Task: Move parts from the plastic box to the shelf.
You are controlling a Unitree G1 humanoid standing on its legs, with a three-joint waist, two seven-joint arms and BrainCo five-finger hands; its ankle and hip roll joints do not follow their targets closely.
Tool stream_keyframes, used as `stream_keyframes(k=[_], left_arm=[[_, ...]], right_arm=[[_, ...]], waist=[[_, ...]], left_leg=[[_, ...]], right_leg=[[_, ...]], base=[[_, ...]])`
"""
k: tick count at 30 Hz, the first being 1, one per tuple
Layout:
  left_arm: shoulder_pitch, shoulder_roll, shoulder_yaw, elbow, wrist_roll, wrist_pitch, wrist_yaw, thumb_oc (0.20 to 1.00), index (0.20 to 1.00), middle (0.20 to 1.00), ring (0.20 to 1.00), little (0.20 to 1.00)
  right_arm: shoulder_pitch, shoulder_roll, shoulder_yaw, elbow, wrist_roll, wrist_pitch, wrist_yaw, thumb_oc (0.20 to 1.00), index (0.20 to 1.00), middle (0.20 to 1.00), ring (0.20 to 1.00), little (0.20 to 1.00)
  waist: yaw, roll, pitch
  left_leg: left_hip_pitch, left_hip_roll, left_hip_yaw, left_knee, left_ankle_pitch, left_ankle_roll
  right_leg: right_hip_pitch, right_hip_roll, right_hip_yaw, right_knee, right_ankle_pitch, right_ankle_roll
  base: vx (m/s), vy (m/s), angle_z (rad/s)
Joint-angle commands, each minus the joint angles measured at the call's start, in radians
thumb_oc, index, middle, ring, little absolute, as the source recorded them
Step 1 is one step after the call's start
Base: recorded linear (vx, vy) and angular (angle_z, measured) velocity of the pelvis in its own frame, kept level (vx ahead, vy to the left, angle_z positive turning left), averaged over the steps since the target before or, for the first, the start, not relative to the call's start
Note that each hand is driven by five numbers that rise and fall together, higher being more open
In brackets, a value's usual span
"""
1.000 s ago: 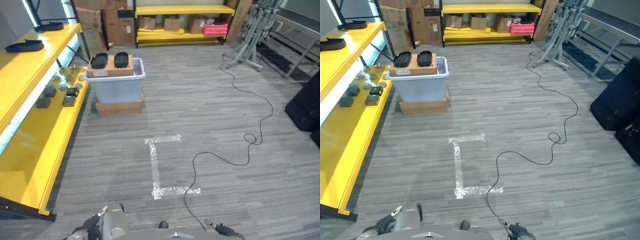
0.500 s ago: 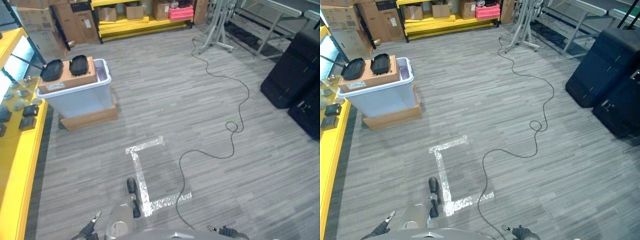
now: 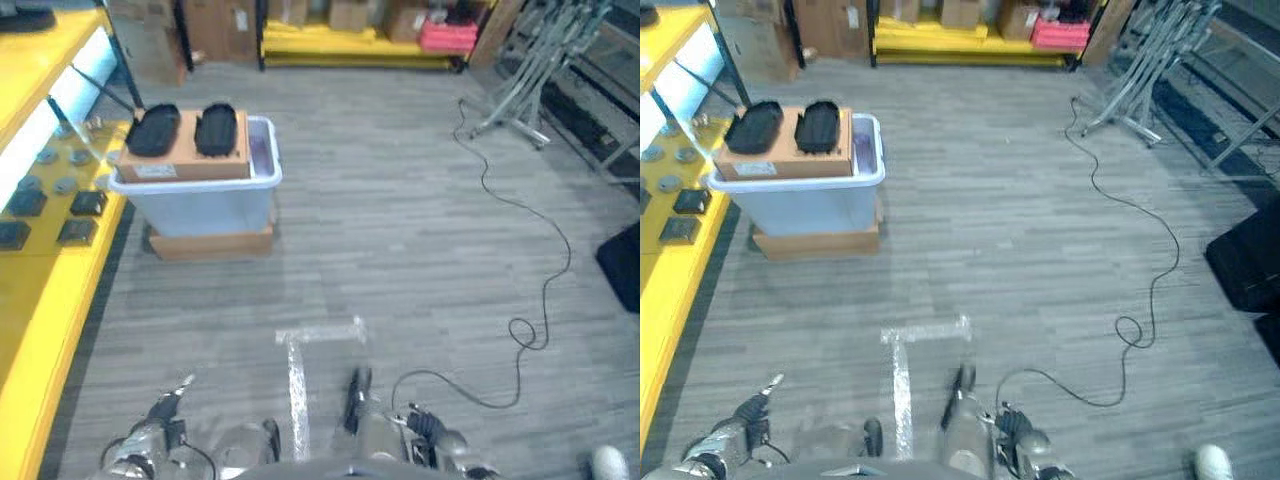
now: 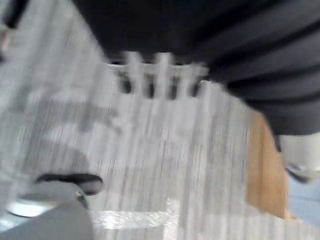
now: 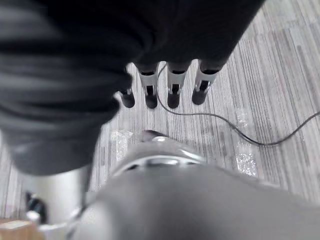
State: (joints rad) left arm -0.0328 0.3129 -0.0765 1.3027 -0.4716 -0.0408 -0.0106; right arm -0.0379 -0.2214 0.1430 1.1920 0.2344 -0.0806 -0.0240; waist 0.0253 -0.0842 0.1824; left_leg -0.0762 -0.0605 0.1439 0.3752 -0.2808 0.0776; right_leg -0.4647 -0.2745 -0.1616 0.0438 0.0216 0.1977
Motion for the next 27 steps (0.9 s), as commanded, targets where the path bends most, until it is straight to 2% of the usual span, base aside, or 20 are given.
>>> stream_keyframes(k=[1, 4, 5, 6, 7, 9, 10, 12, 13, 14, 15, 17, 18, 19, 20, 22, 23, 25, 27], left_arm=[[0.027, -0.034, -0.02, -0.018, 0.027, -0.04, -0.038, 1.0, 1.0, 1.0, 1.0, 1.0], [0.038, -0.029, -0.013, -0.021, 0.041, -0.046, -0.04, 1.0, 1.0, 1.0, 1.0, 1.0], [0.036, -0.029, -0.013, -0.019, 0.04, -0.053, -0.054, 1.0, 1.0, 1.0, 1.0, 1.0], [0.034, -0.032, -0.01, -0.019, 0.041, -0.055, -0.058, 1.0, 1.0, 1.0, 1.0, 1.0], [0.035, -0.042, 0.006, -0.019, 0.044, -0.066, -0.068, 1.0, 1.0, 1.0, 1.0, 1.0], [0.037, -0.054, 0.022, -0.016, 0.028, -0.074, -0.082, 1.0, 1.0, 1.0, 1.0, 1.0], [0.038, -0.055, 0.024, -0.016, 0.024, -0.077, -0.081, 1.0, 1.0, 1.0, 1.0, 1.0], [0.036, -0.063, 0.036, -0.02, 0.001, -0.071, -0.082, 1.0, 1.0, 1.0, 1.0, 1.0], [0.022, -0.065, 0.045, -0.022, -0.033, -0.063, -0.078, 1.0, 1.0, 1.0, 1.0, 1.0], [0.011, -0.065, 0.047, -0.022, -0.039, -0.057, -0.076, 1.0, 1.0, 1.0, 1.0, 1.0], [0.001, -0.064, 0.048, -0.02, -0.045, -0.054, -0.073, 1.0, 1.0, 1.0, 1.0, 1.0], [-0.015, -0.059, 0.046, -0.015, -0.065, -0.049, -0.069, 1.0, 1.0, 1.0, 1.0, 1.0], [-0.019, -0.059, 0.045, -0.012, -0.071, -0.047, -0.068, 1.0, 1.0, 1.0, 1.0, 1.0], [-0.021, -0.059, 0.045, -0.011, -0.074, -0.047, -0.066, 1.0, 1.0, 1.0, 1.0, 1.0], [-0.034, -0.059, 0.046, -0.003, -0.092, -0.04, -0.06, 1.0, 1.0, 1.0, 1.0, 1.0], [-0.041, -0.06, 0.045, 0.001, -0.092, -0.035, -0.059, 1.0, 1.0, 1.0, 1.0, 1.0], [-0.044, -0.063, 0.048, 0.004, -0.1, -0.028, -0.058, 1.0, 1.0, 1.0, 1.0, 1.0], [-0.031, -0.066, 0.053, 0.004, -0.106, -0.033, -0.058, 1.0, 1.0, 1.0, 1.0, 1.0], [-0.013, -0.067, 0.065, 0.008, -0.105, -0.042, -0.062, 1.0, 1.0, 1.0, 1.0, 1.0]], right_arm=[[0.089, -0.048, -0.014, 0.024, -0.033, -0.017, 0.006, 1.0, 1.0, 1.0, 1.0, 1.0], [0.098, -0.042, -0.013, 0.03, -0.015, -0.01, -0.02, 1.0, 1.0, 1.0, 1.0, 1.0], [0.092, -0.038, -0.018, 0.058, 0.0, -0.005, -0.039, 1.0, 1.0, 1.0, 1.0, 1.0], [0.09, -0.04, -0.02, 0.067, 0.006, -0.003, -0.043, 1.0, 1.0, 1.0, 1.0, 1.0], [0.08, -0.051, -0.026, 0.089, -0.008, 0.006, -0.057, 1.0, 1.0, 1.0, 1.0, 1.0], [0.076, -0.067, -0.026, 0.102, -0.014, 0.016, -0.052, 1.0, 1.0, 1.0, 1.0, 1.0], [0.075, -0.069, -0.026, 0.103, -0.015, 0.017, -0.052, 1.0, 1.0, 1.0, 1.0, 1.0], [0.076, -0.087, -0.026, 0.103, -0.036, 0.028, -0.055, 1.0, 1.0, 1.0, 1.0, 1.0], [0.077, -0.107, -0.03, 0.102, -0.027, 0.041, -0.062, 1.0, 1.0, 1.0, 1.0, 1.0], [0.076, -0.118, -0.036, 0.105, -0.024, 0.044, -0.062, 1.0, 1.0, 1.0, 1.0, 1.0], [0.075, -0.124, -0.042, 0.11, -0.026, 0.046, -0.062, 1.0, 1.0, 1.0, 1.0, 1.0], [0.073, -0.13, -0.049, 0.122, -0.043, 0.044, -0.055, 1.0, 1.0, 1.0, 1.0, 1.0], [0.074, -0.13, -0.051, 0.127, -0.054, 0.044, -0.052, 1.0, 1.0, 1.0, 1.0, 1.0], [0.074, -0.131, -0.051, 0.129, -0.058, 0.043, -0.052, 1.0, 1.0, 1.0, 1.0, 1.0], [0.077, -0.127, -0.049, 0.132, -0.072, 0.04, -0.056, 1.0, 1.0, 1.0, 1.0, 1.0], [0.082, -0.125, -0.046, 0.135, -0.07, 0.038, -0.056, 1.0, 1.0, 1.0, 1.0, 1.0], [0.093, -0.123, -0.038, 0.132, -0.09, 0.03, -0.046, 1.0, 1.0, 1.0, 1.0, 1.0], [0.099, -0.12, -0.024, 0.123, -0.105, 0.025, -0.05, 1.0, 1.0, 1.0, 1.0, 1.0], [0.106, -0.119, -0.014, 0.117, -0.115, 0.021, -0.051, 1.0, 1.0, 1.0, 1.0, 1.0]], waist=[[-0.044, 0.065, -0.003], [-0.049, 0.035, -0.004], [-0.052, 0.014, -0.005], [-0.05, 0.013, -0.004], [-0.044, 0.001, -0.014], [-0.044, 0.001, -0.034], [-0.045, 0.002, -0.036], [-0.042, 0.008, -0.044], [-0.033, 0.002, -0.041], [-0.027, 0.0, -0.036], [-0.025, -0.001, -0.031], [-0.025, -0.001, -0.023], [-0.024, 0.014, -0.023], [-0.024, 0.014, -0.02], [-0.029, 0.017, -0.024], [-0.031, 0.025, -0.027], [-0.024, 0.052, -0.025], [-0.01, 0.069, -0.017], [-0.001, 0.071, -0.01]], left_leg=[[0.083, -0.005, -0.059, -0.2, 0.102, 0.021], [0.076, 0.017, -0.046, -0.135, 0.063, 0.014], [0.076, 0.049, -0.035, -0.077, 0.04, 0.005], [0.085, 0.065, -0.036, -0.06, 0.035, -0.005], [0.127, 0.11, -0.013, -0.028, 0.02, -0.034], [0.146, 0.17, 0.016, 0.019, 0.07, -0.064], [0.145, 0.176, 0.018, 0.027, 0.075, -0.067], [0.097, 0.233, 0.035, 0.161, 0.154, -0.099], [-0.007, 0.251, 0.021, 0.318, 0.201, -0.112], [-0.053, 0.242, 0.016, 0.345, 0.201, -0.111], [-0.068, 0.236, 0.031, 0.32, 0.195, -0.109], [-0.052, 0.224, 0.067, 0.188, 0.195, -0.106], [-0.036, 0.228, 0.071, 0.102, 0.179, -0.12], [-0.029, 0.225, 0.076, 0.075, 0.183, -0.12], [-0.02, 0.204, 0.107, -0.115, 0.225, -0.134], [-0.028, 0.204, 0.114, -0.205, 0.276, -0.147], [-0.079, 0.224, 0.124, -0.341, 0.418, -0.167], [-0.123, 0.235, 0.11, -0.399, 0.483, -0.181], [-0.154, 0.236, 0.098, -0.443, 0.491, -0.193]], right_leg=[[0.05, 0.046, 0.008, -0.055, 0.233, -0.002], [0.154, 0.04, 0.024, -0.065, 0.205, 0.003], [0.188, 0.042, 0.039, 0.013, 0.178, -0.003], [0.214, 0.05, 0.033, 0.027, 0.159, -0.007], [0.273, 0.065, 0.003, 0.05, 0.122, -0.031], [0.312, 0.095, -0.015, 0.042, 0.106, -0.061], [0.315, 0.099, -0.016, 0.04, 0.105, -0.065], [0.351, 0.135, -0.034, 0.013, 0.092, -0.101], [0.385, 0.155, -0.055, -0.013, 0.084, -0.133], [0.4, 0.161, -0.069, -0.026, 0.078, -0.138], [0.415, 0.166, -0.079, -0.037, 0.073, -0.138], [0.437, 0.169, -0.101, -0.059, 0.066, -0.13], [0.458, 0.183, -0.107, -0.069, 0.057, -0.116], [0.463, 0.181, -0.109, -0.072, 0.058, -0.114], [0.486, 0.173, -0.123, -0.096, 0.061, -0.097], [0.499, 0.173, -0.124, -0.108, 0.06, -0.092], [0.509, 0.18, -0.125, -0.103, 0.052, -0.101], [0.524, 0.187, -0.116, -0.08, 0.032, -0.106], [0.549, 0.183, -0.11, -0.056, 0.004, -0.102]], base=[[0.41, -0.271, 0.82], [0.52, -0.379, 0.77], [0.61, -0.417, 0.81], [0.89, -0.585, 1.29], [0.61, -0.375, 0.97], [0.45, -0.296, 0.28], [0.26, -0.211, -0.07], [0.26, -0.28, 0.05], [0.26, -0.316, 0.05], [0.22, -0.247, 0.08], [0.14, -0.077, 0.16], [0.19, 0.012, -0.12], [0.18, 0.062, -0.15], [0.27, 0.159, 0.03], [0.24, 0.174, 0.06], [0.27, 0.204, 0.24], [0.28, 0.21, 0.36], [0.33, 0.212, 0.15], [0.39, 0.173, -0.15]])
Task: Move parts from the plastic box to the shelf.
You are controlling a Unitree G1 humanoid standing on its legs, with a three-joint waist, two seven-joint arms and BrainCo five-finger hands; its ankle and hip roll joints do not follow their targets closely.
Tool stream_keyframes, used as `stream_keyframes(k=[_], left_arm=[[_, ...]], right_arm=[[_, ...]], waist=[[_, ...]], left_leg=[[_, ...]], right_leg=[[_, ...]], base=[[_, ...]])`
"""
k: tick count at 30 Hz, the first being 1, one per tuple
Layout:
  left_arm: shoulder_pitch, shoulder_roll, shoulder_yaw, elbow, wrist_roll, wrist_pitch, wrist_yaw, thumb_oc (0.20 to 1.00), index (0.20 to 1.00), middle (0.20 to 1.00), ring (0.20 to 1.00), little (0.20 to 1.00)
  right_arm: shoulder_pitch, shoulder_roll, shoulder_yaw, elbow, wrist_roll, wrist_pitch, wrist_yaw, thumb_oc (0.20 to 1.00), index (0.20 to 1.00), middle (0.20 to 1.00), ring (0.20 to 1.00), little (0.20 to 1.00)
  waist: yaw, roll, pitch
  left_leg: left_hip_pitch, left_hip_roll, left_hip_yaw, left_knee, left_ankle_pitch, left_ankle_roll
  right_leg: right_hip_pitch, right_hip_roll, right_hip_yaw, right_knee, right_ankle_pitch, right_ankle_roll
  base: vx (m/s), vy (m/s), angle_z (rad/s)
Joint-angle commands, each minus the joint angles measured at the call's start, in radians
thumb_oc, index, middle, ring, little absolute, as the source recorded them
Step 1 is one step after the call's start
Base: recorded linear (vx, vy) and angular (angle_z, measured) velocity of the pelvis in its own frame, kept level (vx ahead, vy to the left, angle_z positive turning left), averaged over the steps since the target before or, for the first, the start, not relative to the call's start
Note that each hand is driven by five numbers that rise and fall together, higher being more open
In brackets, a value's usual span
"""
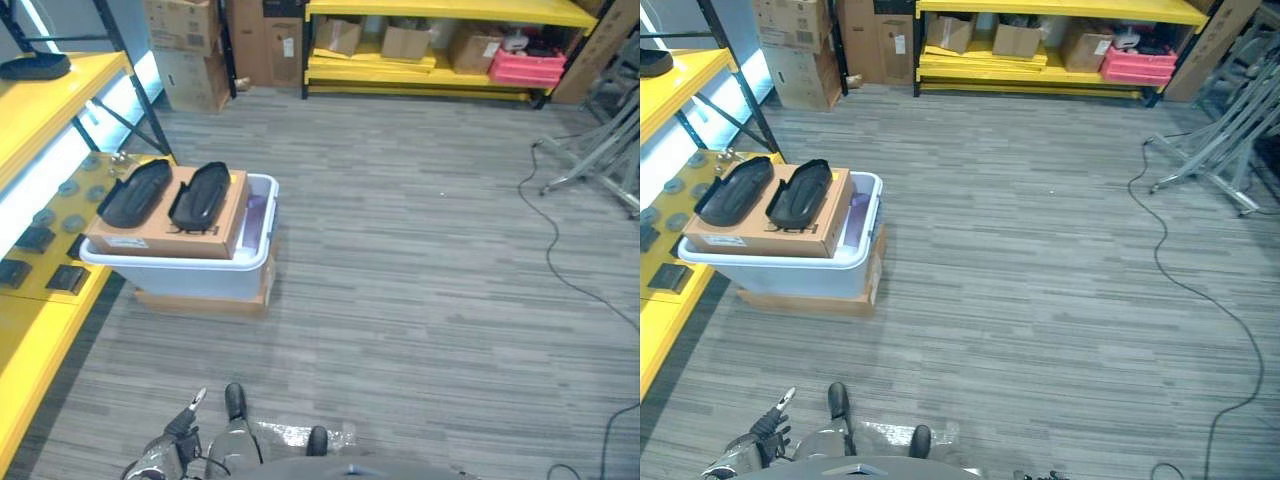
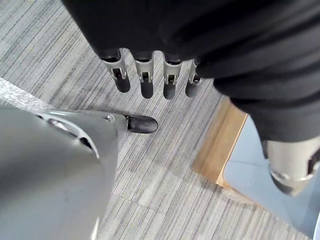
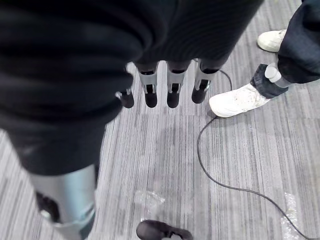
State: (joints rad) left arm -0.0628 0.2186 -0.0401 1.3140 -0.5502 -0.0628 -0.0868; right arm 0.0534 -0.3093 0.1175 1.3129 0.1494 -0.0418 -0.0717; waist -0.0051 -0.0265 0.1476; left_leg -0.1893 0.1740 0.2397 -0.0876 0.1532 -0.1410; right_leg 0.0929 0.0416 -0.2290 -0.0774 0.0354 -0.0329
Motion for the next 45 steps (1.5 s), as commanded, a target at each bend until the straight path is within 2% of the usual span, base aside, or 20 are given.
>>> stream_keyframes(k=[1, 5, 7, 8, 10, 12, 17, 18, 19, 20, 21, 28, 34, 36, 37, 38, 40, 41, 42, 45], left_arm=[[0.03, 0.027, 0.041, -0.001, -0.024, -0.028, 0.011, 1.0, 1.0, 1.0, 1.0, 1.0], [0.054, 0.035, 0.077, 0.002, -0.001, -0.036, 0.03, 1.0, 1.0, 1.0, 1.0, 1.0], [0.052, 0.046, 0.074, 0.006, 0.059, -0.038, 0.026, 1.0, 1.0, 1.0, 1.0, 1.0], [0.043, 0.053, 0.056, -0.006, 0.096, -0.023, 0.023, 1.0, 1.0, 1.0, 1.0, 1.0], [0.028, 0.052, 0.025, -0.014, 0.116, -0.01, 0.019, 1.0, 1.0, 1.0, 1.0, 1.0], [0.02, 0.041, -0.032, -0.037, 0.093, -0.007, 0.031, 1.0, 1.0, 1.0, 1.0, 1.0], [-0.025, 0.052, -0.068, -0.061, 0.04, 0.005, 0.061, 1.0, 1.0, 1.0, 1.0, 1.0], [-0.044, 0.061, -0.075, -0.058, 0.028, -0.001, 0.064, 1.0, 1.0, 1.0, 1.0, 1.0], [-0.052, 0.068, -0.077, -0.053, 0.018, -0.001, 0.066, 1.0, 1.0, 1.0, 1.0, 1.0], [-0.051, 0.079, -0.073, -0.062, 0.001, 0.004, 0.065, 1.0, 1.0, 1.0, 1.0, 1.0], [-0.066, 0.073, -0.074, -0.05, -0.002, 0.012, 0.064, 1.0, 1.0, 1.0, 1.0, 1.0], [0.013, 0.042, -0.062, -0.024, 0.084, -0.017, 0.049, 1.0, 1.0, 1.0, 1.0, 1.0], [0.045, 0.038, -0.06, -0.032, 0.128, -0.028, 0.033, 1.0, 1.0, 1.0, 1.0, 1.0], [0.049, 0.034, -0.063, -0.033, 0.139, -0.028, 0.041, 1.0, 1.0, 1.0, 1.0, 1.0], [0.059, 0.032, -0.062, -0.032, 0.15, -0.023, 0.049, 1.0, 1.0, 1.0, 1.0, 1.0], [0.061, 0.031, -0.061, -0.032, 0.153, -0.023, 0.048, 1.0, 1.0, 1.0, 1.0, 1.0], [0.083, 0.032, -0.058, -0.036, 0.165, -0.028, 0.046, 1.0, 1.0, 1.0, 1.0, 1.0], [0.11, 0.039, -0.051, -0.044, 0.169, -0.035, 0.04, 1.0, 1.0, 1.0, 1.0, 1.0], [0.114, 0.042, -0.049, -0.045, 0.168, -0.036, 0.038, 1.0, 1.0, 1.0, 1.0, 1.0], [0.114, 0.061, -0.043, -0.047, 0.145, -0.04, 0.021, 1.0, 1.0, 1.0, 1.0, 1.0]], right_arm=[[0.017, -0.033, 0.02, -0.01, -0.03, -0.018, -0.004, 1.0, 1.0, 1.0, 1.0, 1.0], [-0.002, -0.038, 0.041, -0.033, -0.016, -0.01, -0.002, 1.0, 1.0, 1.0, 1.0, 1.0], [-0.018, -0.024, 0.041, -0.033, -0.01, -0.001, 0.005, 1.0, 1.0, 1.0, 1.0, 1.0], [-0.016, -0.01, 0.038, -0.036, -0.014, -0.007, 0.01, 1.0, 1.0, 1.0, 1.0, 1.0], [-0.022, 0.008, 0.04, -0.043, 0.031, -0.011, 0.0, 1.0, 1.0, 1.0, 1.0, 1.0], [-0.037, 0.024, 0.043, -0.065, 0.037, -0.024, 0.003, 1.0, 1.0, 1.0, 1.0, 1.0], [-0.083, 0.032, 0.088, -0.079, 0.069, -0.056, 0.0, 1.0, 1.0, 1.0, 1.0, 1.0], [-0.102, 0.029, 0.095, -0.077, 0.086, -0.075, 0.004, 1.0, 1.0, 1.0, 1.0, 1.0], [-0.106, 0.031, 0.095, -0.075, 0.088, -0.085, 0.005, 1.0, 1.0, 1.0, 1.0, 1.0], [-0.112, 0.025, 0.104, -0.083, 0.09, -0.083, 0.007, 1.0, 1.0, 1.0, 1.0, 1.0], [-0.11, 0.024, 0.11, -0.095, 0.1, -0.069, -0.012, 1.0, 1.0, 1.0, 1.0, 1.0], [-0.052, 0.015, 0.071, -0.099, 0.128, -0.032, -0.032, 1.0, 1.0, 1.0, 1.0, 1.0], [-0.026, 0.008, 0.024, -0.081, 0.149, -0.054, -0.021, 1.0, 1.0, 1.0, 1.0, 1.0], [-0.028, 0.014, 0.013, -0.072, 0.222, -0.085, -0.03, 1.0, 1.0, 1.0, 1.0, 1.0], [-0.04, 0.022, -0.011, -0.095, 0.331, -0.173, -0.052, 1.0, 1.0, 1.0, 1.0, 1.0], [-0.042, 0.021, -0.015, -0.105, 0.342, -0.181, -0.061, 1.0, 1.0, 1.0, 1.0, 1.0], [-0.048, 0.013, -0.039, -0.208, 0.399, -0.222, -0.169, 1.0, 1.0, 1.0, 1.0, 1.0], [-0.045, -0.009, -0.079, -0.372, 0.426, -0.241, -0.313, 1.0, 1.0, 1.0, 1.0, 1.0], [-0.043, -0.013, -0.087, -0.4, 0.426, -0.252, -0.341, 1.0, 1.0, 1.0, 1.0, 1.0], [-0.049, -0.045, -0.162, -0.522, 0.392, -0.398, -0.476, 1.0, 1.0, 1.0, 1.0, 1.0]], waist=[[0.04, 0.019, 0.029], [0.071, 0.02, 0.033], [0.1, 0.012, 0.021], [0.116, 0.009, 0.002], [0.123, 0.004, -0.011], [0.101, 0.013, -0.002], [0.095, 0.033, 0.041], [0.088, 0.025, 0.061], [0.082, 0.017, 0.069], [0.082, 0.02, 0.071], [0.079, 0.006, 0.066], [0.095, -0.027, 0.032], [0.098, -0.013, 0.012], [0.102, -0.008, 0.006], [0.107, -0.001, 0.0], [0.107, 0.0, -0.002], [0.105, 0.0, -0.01], [0.095, -0.005, -0.018], [0.092, -0.006, -0.02], [0.077, -0.006, -0.017]], left_leg=[[-0.078, 0.015, 0.011, 0.015, 0.063, 0.027], [-0.102, 0.032, 0.014, 0.09, 0.049, 0.049], [-0.137, 0.014, 0.019, 0.219, 0.013, 0.068], [-0.136, -0.017, 0.039, 0.256, -0.02, 0.094], [-0.099, -0.083, 0.048, 0.242, -0.064, 0.141], [0.001, -0.172, 0.051, 0.189, -0.14, 0.206], [0.063, -0.167, 0.019, 0.125, -0.141, 0.183], [0.074, -0.164, 0.005, 0.121, -0.15, 0.172], [0.076, -0.168, -0.003, 0.128, -0.163, 0.176], [0.066, -0.14, 0.004, 0.134, -0.149, 0.165], [0.029, -0.124, -0.006, 0.149, -0.111, 0.159], [0.074, -0.075, -0.016, 0.104, -0.084, 0.121], [0.105, -0.068, -0.014, 0.08, -0.087, 0.109], [0.117, -0.07, -0.017, 0.074, -0.088, 0.108], [0.134, -0.072, -0.018, 0.066, -0.089, 0.106], [0.136, -0.072, -0.018, 0.065, -0.089, 0.106], [0.141, -0.073, -0.015, 0.063, -0.093, 0.107], [0.138, -0.073, -0.007, 0.064, -0.098, 0.109], [0.136, -0.073, -0.004, 0.065, -0.099, 0.11], [0.113, -0.068, 0.004, 0.071, -0.1, 0.112]], right_leg=[[0.002, -0.132, -0.048, 0.081, -0.019, 0.124], [0.021, -0.152, -0.044, 0.177, -0.108, 0.112], [0.072, -0.181, -0.055, 0.222, -0.172, 0.11], [0.105, -0.201, -0.073, 0.268, -0.217, 0.117], [0.068, -0.252, -0.087, 0.415, -0.169, 0.15], [-0.1, -0.306, -0.036, 0.666, -0.036, 0.186], [-0.217, -0.277, -0.071, 0.478, -0.028, 0.167], [-0.257, -0.28, -0.069, 0.339, 0.035, 0.183], [-0.28, -0.287, -0.048, 0.306, 0.08, 0.194], [-0.254, -0.272, -0.05, 0.285, 0.032, 0.192], [-0.227, -0.25, -0.057, 0.191, 0.053, 0.186], [-0.119, -0.219, -0.09, 0.088, 0.05, 0.178], [-0.09, -0.213, -0.113, 0.058, 0.045, 0.175], [-0.084, -0.215, -0.117, 0.051, 0.049, 0.176], [-0.075, -0.218, -0.125, 0.047, 0.051, 0.178], [-0.073, -0.219, -0.126, 0.046, 0.051, 0.179], [-0.073, -0.221, -0.125, 0.046, 0.049, 0.18], [-0.084, -0.223, -0.121, 0.051, 0.046, 0.182], [-0.089, -0.223, -0.121, 0.053, 0.046, 0.182], [-0.117, -0.225, -0.114, 0.065, 0.043, 0.185]], base=[[0.41, 0.165, -0.25], [0.44, 0.223, -0.26], [0.52, 0.249, -0.61], [0.5, 0.282, -0.51], [0.39, 0.346, -0.04], [0.31, 0.375, 0.12], [0.06, -0.114, 0.25], [-0.01, -0.321, 0.43], [-0.01, -0.334, 0.4], [0.03, -0.372, 0.71], [0.09, -0.386, 0.61], [0.19, -0.169, 0.04], [0.09, -0.012, 0.07], [0.11, 0.016, 0.08], [0.13, 0.017, 0.08], [0.13, 0.018, 0.07], [0.06, 0.004, 0.0], [0.0, 0.0, 0.0], [0.0, 0.0, 0.0], [-0.07, 0.015, 0.03]])
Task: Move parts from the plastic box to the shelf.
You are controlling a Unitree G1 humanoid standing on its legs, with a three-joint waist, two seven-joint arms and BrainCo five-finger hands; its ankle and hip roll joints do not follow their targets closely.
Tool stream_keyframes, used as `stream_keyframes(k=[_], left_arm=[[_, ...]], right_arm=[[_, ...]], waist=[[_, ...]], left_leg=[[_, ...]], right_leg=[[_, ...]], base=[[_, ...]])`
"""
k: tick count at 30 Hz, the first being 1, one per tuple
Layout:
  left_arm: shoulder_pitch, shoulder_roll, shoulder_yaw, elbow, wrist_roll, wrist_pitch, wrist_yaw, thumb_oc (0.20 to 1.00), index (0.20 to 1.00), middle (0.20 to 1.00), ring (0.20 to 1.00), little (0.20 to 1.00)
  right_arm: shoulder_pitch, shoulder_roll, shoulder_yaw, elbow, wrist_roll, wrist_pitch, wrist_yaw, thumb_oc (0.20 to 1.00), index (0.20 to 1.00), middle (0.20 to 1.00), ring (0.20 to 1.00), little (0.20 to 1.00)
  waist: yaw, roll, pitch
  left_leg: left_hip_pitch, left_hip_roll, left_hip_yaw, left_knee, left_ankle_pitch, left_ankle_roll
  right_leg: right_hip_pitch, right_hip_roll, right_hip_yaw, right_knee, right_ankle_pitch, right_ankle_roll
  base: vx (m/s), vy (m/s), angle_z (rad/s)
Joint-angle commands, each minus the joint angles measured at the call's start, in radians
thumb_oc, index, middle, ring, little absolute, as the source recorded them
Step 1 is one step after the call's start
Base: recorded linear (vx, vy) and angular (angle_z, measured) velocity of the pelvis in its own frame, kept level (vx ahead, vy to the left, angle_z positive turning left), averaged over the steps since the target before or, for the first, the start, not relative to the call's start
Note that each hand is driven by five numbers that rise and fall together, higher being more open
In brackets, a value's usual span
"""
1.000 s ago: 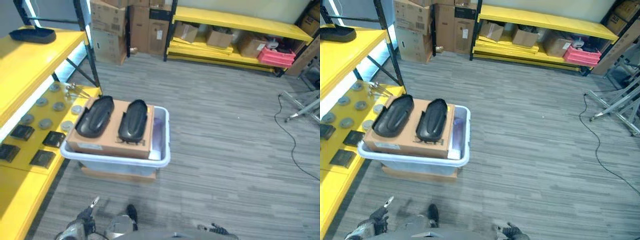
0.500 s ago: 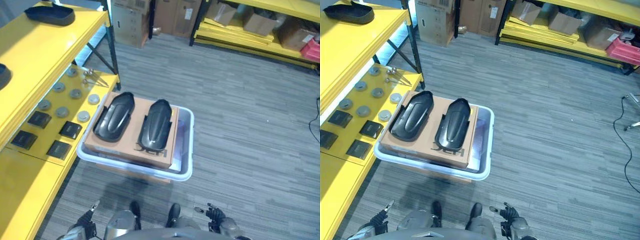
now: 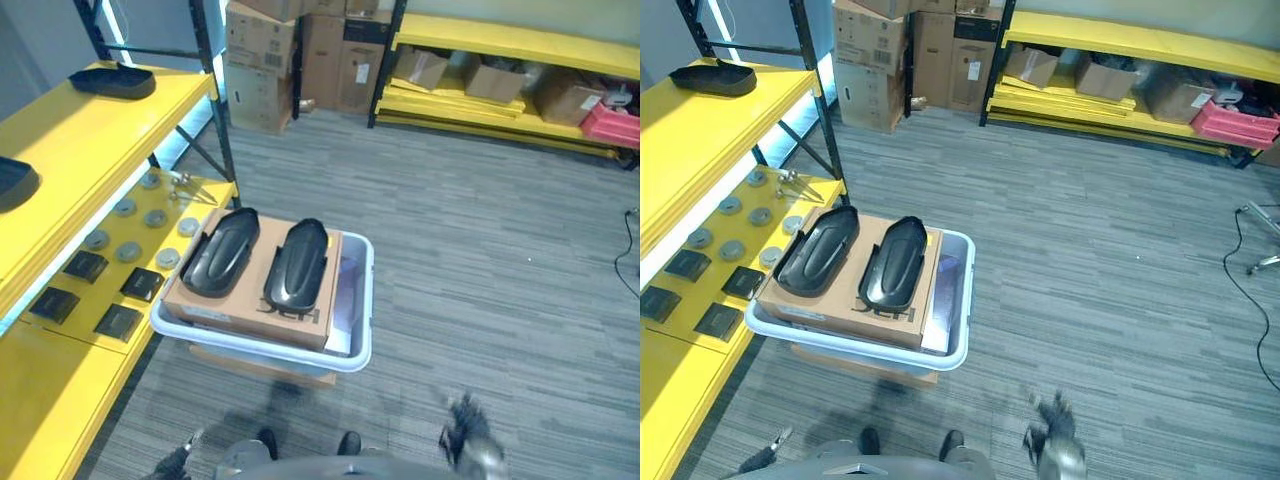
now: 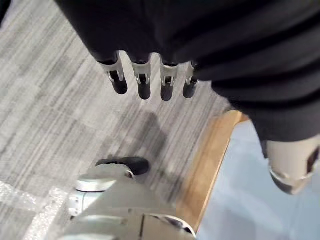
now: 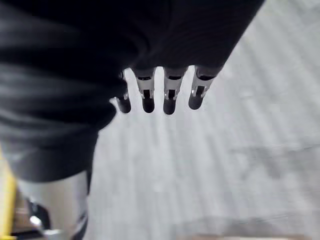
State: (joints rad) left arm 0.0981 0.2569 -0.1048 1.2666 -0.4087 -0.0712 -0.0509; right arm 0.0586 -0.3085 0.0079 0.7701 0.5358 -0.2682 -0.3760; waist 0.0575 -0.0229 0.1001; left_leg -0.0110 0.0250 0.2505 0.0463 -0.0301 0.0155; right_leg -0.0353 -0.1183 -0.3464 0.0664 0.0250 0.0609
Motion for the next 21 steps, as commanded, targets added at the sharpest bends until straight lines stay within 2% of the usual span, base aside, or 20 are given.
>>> stream_keyframes(k=[1, 5, 6, 7, 8, 10, 11, 13, 17, 21], left_arm=[[-0.051, 0.029, 0.021, 0.003, -0.013, -0.035, -0.021, 1.0, 1.0, 1.0, 1.0, 1.0], [-0.045, 0.032, 0.026, 0.004, -0.018, -0.038, -0.027, 1.0, 1.0, 1.0, 1.0, 1.0], [-0.038, 0.032, 0.03, 0.002, -0.008, -0.037, -0.02, 1.0, 1.0, 1.0, 1.0, 1.0], [-0.02, 0.033, 0.033, 0.004, 0.007, -0.037, -0.009, 1.0, 1.0, 1.0, 1.0, 1.0], [-0.016, 0.032, 0.032, 0.005, 0.012, -0.036, -0.005, 1.0, 1.0, 1.0, 1.0, 1.0], [0.004, 0.032, 0.026, 0.008, 0.04, -0.039, 0.008, 1.0, 1.0, 1.0, 1.0, 1.0], [0.003, 0.037, 0.011, 0.016, 0.055, -0.045, 0.003, 1.0, 1.0, 1.0, 1.0, 1.0], [-0.001, 0.04, -0.001, 0.02, 0.056, -0.047, -0.003, 1.0, 1.0, 1.0, 1.0, 1.0], [-0.028, 0.053, -0.038, 0.031, 0.047, -0.059, -0.033, 1.0, 1.0, 1.0, 1.0, 1.0], [-0.057, 0.069, -0.053, 0.038, 0.027, -0.064, -0.054, 1.0, 1.0, 1.0, 1.0, 1.0]], right_arm=[[-0.063, -0.06, -0.084, -0.01, -0.002, -0.223, -0.206, 1.0, 1.0, 1.0, 1.0, 1.0], [-0.073, -0.104, -0.18, -0.066, -0.002, -0.274, -0.222, 1.0, 1.0, 1.0, 1.0, 1.0], [-0.076, -0.128, -0.23, -0.077, 0.015, -0.262, -0.179, 1.0, 1.0, 1.0, 1.0, 1.0], [-0.086, -0.155, -0.263, -0.101, 0.008, -0.207, -0.122, 1.0, 1.0, 1.0, 1.0, 1.0], [-0.093, -0.161, -0.261, -0.111, 0.008, -0.183, -0.112, 1.0, 1.0, 1.0, 1.0, 1.0], [-0.145, -0.17, -0.215, -0.136, 0.039, -0.08, -0.072, 1.0, 1.0, 1.0, 1.0, 1.0], [-0.203, -0.166, -0.167, -0.12, 0.073, -0.056, -0.073, 1.0, 1.0, 1.0, 1.0, 1.0], [-0.244, -0.168, -0.134, -0.101, 0.075, -0.047, -0.072, 1.0, 1.0, 1.0, 1.0, 1.0], [-0.431, -0.17, -0.003, -0.02, 0.057, 0.021, -0.081, 1.0, 1.0, 1.0, 1.0, 1.0], [-0.564, -0.164, 0.076, 0.014, 0.079, 0.056, -0.113, 1.0, 1.0, 1.0, 1.0, 1.0]], waist=[[0.012, -0.008, 0.034], [0.015, -0.003, 0.04], [0.022, -0.004, 0.04], [0.034, -0.009, 0.039], [0.041, -0.013, 0.037], [0.076, -0.024, 0.03], [0.107, -0.022, 0.031], [0.127, -0.019, 0.035], [0.19, 0.0, 0.064], [0.219, 0.009, 0.097]], left_leg=[[-0.07, 0.082, -0.008, -0.062, 0.083, -0.044], [-0.064, 0.083, -0.014, -0.061, 0.078, -0.043], [-0.055, 0.082, -0.019, -0.062, 0.074, -0.043], [-0.037, 0.079, -0.026, -0.069, 0.068, -0.042], [-0.035, 0.078, -0.028, -0.071, 0.067, -0.041], [-0.046, 0.075, -0.04, -0.074, 0.071, -0.04], [-0.068, 0.068, -0.057, -0.07, 0.073, -0.037], [-0.081, 0.063, -0.069, -0.067, 0.074, -0.037], [-0.129, 0.049, -0.116, -0.057, 0.064, -0.043], [-0.174, 0.04, -0.134, -0.058, 0.076, -0.045]], right_leg=[[0.005, -0.065, 0.006, -0.076, 0.053, 0.093], [0.012, -0.067, 0.006, -0.073, 0.051, 0.099], [0.023, -0.069, 0.001, -0.072, 0.049, 0.103], [0.043, -0.072, -0.011, -0.074, 0.045, 0.107], [0.049, -0.073, -0.017, -0.076, 0.043, 0.107], [0.054, -0.075, -0.041, -0.069, 0.033, 0.101], [0.048, -0.078, -0.056, -0.059, 0.024, 0.096], [0.044, -0.08, -0.065, -0.055, 0.02, 0.093], [0.026, -0.09, -0.082, -0.044, 0.002, 0.097], [-0.001, -0.1, -0.106, -0.032, -0.003, 0.096]], base=[[-0.07, 0.015, 0.05], [0.01, 0.034, 0.02], [0.15, 0.019, 0.03], [0.18, 0.014, 0.04], [0.17, -0.002, 0.04], [0.06, 0.034, 0.03], [0.01, 0.056, 0.11], [-0.02, 0.063, 0.31], [-0.08, 0.09, 0.36], [-0.14, 0.06, 0.32]])
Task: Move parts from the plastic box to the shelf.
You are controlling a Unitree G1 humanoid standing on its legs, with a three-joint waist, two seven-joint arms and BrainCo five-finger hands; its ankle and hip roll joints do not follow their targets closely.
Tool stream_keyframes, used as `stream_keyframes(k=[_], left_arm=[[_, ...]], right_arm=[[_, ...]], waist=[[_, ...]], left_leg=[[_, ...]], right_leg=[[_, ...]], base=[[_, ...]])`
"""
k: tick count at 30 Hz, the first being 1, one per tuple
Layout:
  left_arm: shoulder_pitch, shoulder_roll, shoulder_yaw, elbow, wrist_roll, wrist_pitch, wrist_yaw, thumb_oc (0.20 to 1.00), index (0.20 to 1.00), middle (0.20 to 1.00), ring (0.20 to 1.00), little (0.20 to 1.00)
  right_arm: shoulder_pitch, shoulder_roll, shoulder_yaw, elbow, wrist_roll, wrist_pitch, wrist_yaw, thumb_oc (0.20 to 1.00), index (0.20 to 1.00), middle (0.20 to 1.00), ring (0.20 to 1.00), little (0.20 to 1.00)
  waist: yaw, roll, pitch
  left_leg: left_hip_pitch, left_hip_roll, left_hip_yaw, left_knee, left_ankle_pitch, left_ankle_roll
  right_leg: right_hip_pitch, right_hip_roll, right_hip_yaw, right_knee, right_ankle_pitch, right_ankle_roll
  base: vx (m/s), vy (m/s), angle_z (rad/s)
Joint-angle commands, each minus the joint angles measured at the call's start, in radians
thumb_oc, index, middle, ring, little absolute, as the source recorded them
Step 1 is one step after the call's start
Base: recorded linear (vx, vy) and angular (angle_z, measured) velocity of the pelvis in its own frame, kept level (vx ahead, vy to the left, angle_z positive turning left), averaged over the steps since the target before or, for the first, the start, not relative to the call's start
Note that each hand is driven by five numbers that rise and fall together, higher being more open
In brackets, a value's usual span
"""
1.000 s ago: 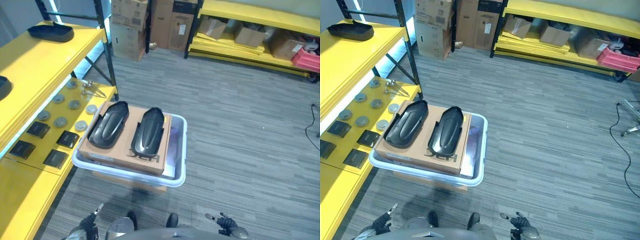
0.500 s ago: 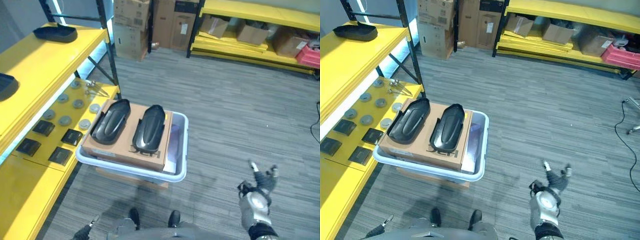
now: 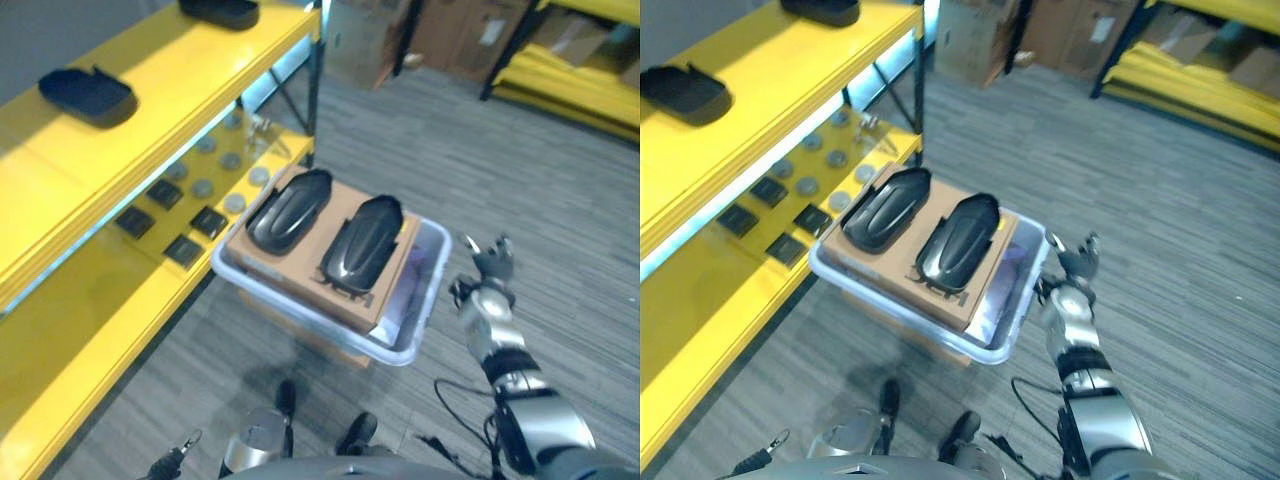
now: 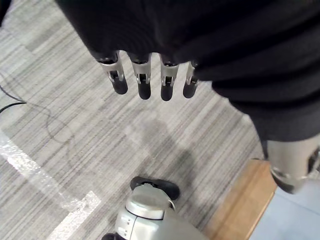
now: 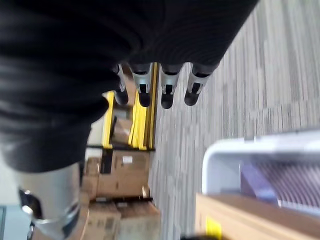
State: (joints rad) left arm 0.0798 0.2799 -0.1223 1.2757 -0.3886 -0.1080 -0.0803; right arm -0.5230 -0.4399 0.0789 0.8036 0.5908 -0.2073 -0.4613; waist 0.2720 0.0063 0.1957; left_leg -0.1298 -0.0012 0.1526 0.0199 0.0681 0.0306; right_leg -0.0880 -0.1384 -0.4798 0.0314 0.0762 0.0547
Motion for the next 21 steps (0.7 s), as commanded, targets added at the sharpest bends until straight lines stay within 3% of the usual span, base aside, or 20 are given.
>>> stream_keyframes(k=[1, 14, 21], left_arm=[[-0.046, 0.049, -0.04, 0.032, 0.003, -0.029, -0.031, 1.0, 1.0, 1.0, 1.0, 1.0], [-0.057, 0.042, -0.067, 0.019, -0.015, -0.051, -0.064, 1.0, 1.0, 1.0, 1.0, 1.0], [-0.057, 0.05, -0.074, 0.007, -0.025, -0.045, -0.064, 1.0, 1.0, 1.0, 1.0, 1.0]], right_arm=[[-0.01, -0.032, 0.019, -0.008, 0.033, 0.004, -0.031, 1.0, 1.0, 1.0, 1.0, 1.0], [-0.088, -0.036, 0.071, 0.111, 0.01, 0.062, -0.065, 1.0, 1.0, 1.0, 1.0, 1.0], [-0.059, -0.065, 0.061, 0.145, 0.004, 0.073, -0.015, 1.0, 1.0, 1.0, 1.0, 1.0]], waist=[[0.011, -0.018, 0.01], [0.046, -0.011, 0.059], [0.043, -0.019, 0.066]], left_leg=[[-0.068, 0.063, -0.04, -0.032, -0.018, -0.061], [-0.116, 0.05, -0.063, -0.048, 0.002, -0.07], [-0.118, 0.051, -0.063, -0.045, 0.0, -0.07]], right_leg=[[0.044, -0.082, 0.022, 0.005, -0.055, 0.102], [0.006, -0.093, -0.009, 0.006, -0.056, 0.106], [0.001, -0.093, -0.006, 0.011, -0.054, 0.109]], base=[[-0.12, 0.038, 0.33], [-0.06, 0.034, 0.09], [0.0, 0.0, 0.0]])
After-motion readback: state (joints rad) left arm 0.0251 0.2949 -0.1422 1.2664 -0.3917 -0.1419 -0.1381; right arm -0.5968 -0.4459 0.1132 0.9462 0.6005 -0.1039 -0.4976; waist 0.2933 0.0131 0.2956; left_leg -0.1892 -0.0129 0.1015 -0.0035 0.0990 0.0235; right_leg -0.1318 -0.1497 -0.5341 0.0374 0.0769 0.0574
